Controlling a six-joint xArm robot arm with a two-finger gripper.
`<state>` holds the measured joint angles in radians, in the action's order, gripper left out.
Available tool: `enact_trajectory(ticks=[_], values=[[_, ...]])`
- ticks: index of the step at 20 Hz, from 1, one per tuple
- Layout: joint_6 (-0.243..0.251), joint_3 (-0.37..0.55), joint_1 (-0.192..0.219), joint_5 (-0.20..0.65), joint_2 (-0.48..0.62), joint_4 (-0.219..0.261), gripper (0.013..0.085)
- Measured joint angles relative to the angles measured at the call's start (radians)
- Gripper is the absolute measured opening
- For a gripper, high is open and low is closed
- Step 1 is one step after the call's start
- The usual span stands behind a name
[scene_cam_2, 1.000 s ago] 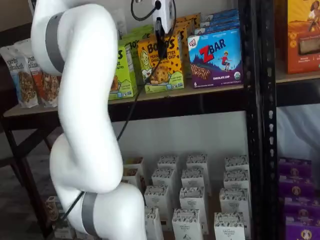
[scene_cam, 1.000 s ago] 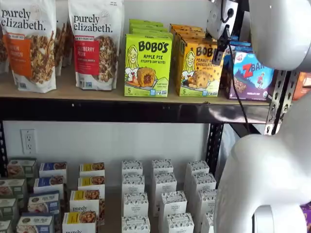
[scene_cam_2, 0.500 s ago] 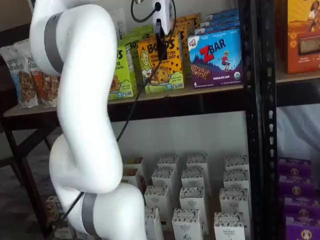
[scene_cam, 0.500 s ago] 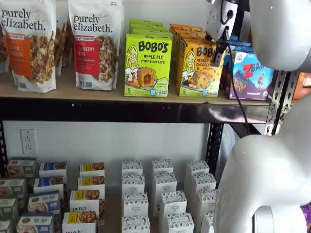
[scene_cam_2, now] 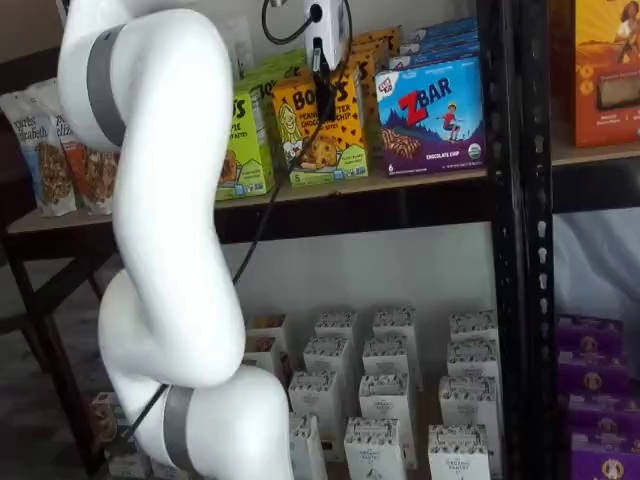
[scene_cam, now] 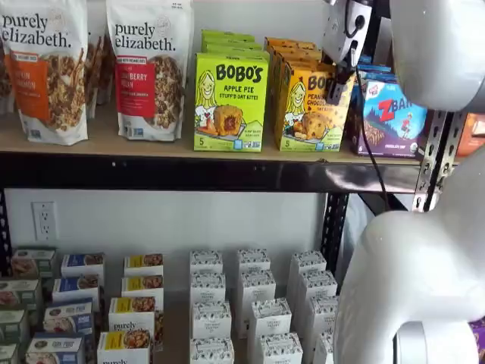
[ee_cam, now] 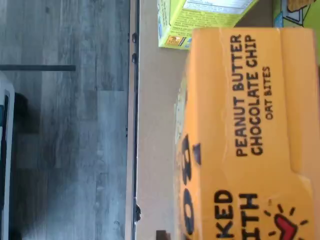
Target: Pick up the orange box on the top shelf, the fifth box from the left
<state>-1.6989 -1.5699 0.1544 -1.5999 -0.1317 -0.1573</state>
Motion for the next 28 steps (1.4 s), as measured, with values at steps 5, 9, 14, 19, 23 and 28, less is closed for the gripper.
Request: enact_trajectory(ticks=[5,9,14,19,23,28], values=[[0.002,-0.003,-0.003,-0.005,0.002,0.007,0.057],[0.001,0.0,-0.001,-0.001,-0.001,0.004,0.057],[-0.001,0.004,0.0,0.005,-0.005,0.001,0.057],[-0.001,0.009,0.001,0.011,-0.009,-0.001,0.057],[0.001,0.011,-0.001,0.013,-0.011,0.001,0.049],[0.001,0.01,-0.001,0.01,-0.011,-0.002,0.037]])
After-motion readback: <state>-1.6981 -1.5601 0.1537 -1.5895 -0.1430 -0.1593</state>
